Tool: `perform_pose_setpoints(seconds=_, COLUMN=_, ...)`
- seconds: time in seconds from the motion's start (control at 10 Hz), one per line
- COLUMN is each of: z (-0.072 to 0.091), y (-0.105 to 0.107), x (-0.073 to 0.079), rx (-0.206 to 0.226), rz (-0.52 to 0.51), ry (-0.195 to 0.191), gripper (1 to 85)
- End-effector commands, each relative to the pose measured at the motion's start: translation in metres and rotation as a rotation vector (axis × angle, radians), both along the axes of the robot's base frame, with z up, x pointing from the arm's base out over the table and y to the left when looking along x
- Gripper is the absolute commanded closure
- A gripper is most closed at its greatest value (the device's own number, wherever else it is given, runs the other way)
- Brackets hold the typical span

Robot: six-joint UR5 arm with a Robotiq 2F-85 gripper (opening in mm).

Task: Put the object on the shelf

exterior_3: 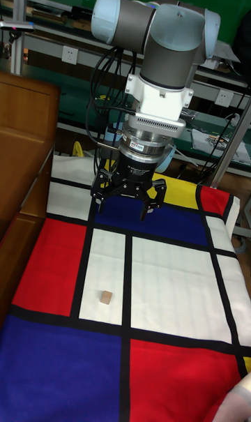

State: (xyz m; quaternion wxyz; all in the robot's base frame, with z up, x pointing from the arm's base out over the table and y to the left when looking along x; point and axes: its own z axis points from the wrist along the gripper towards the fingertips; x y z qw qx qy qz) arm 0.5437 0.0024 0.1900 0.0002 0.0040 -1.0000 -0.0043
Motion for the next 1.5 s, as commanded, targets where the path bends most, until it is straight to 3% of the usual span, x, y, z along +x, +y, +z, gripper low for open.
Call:
perform_pose_setpoints(seconds=0.0, z=0.002, y=0.019, x=-0.029, rx=0.051, rz=-0.251, ry=0.123, gripper=1.7)
perform_pose_setpoints(seconds=0.1, z=0.003, y=0.018, x=-0.029, rx=0.032, rz=-0.248, ry=0.125, gripper=84.7)
perform_pose_setpoints(seconds=1.1, z=0.004, y=0.019, x=-0.027, rx=0.02, rz=-0.259, ry=0.122, gripper=84.3)
perform_pose_setpoints(seconds=1.3, z=-0.007, y=0.022, x=-0.017, rx=0.053, rz=-0.195, ry=0.113, gripper=67.3)
perform_pose_setpoints(seconds=1.4, z=-0.015, y=0.03, x=-0.005, rx=0.064, rz=-0.202, ry=0.109, gripper=64.7)
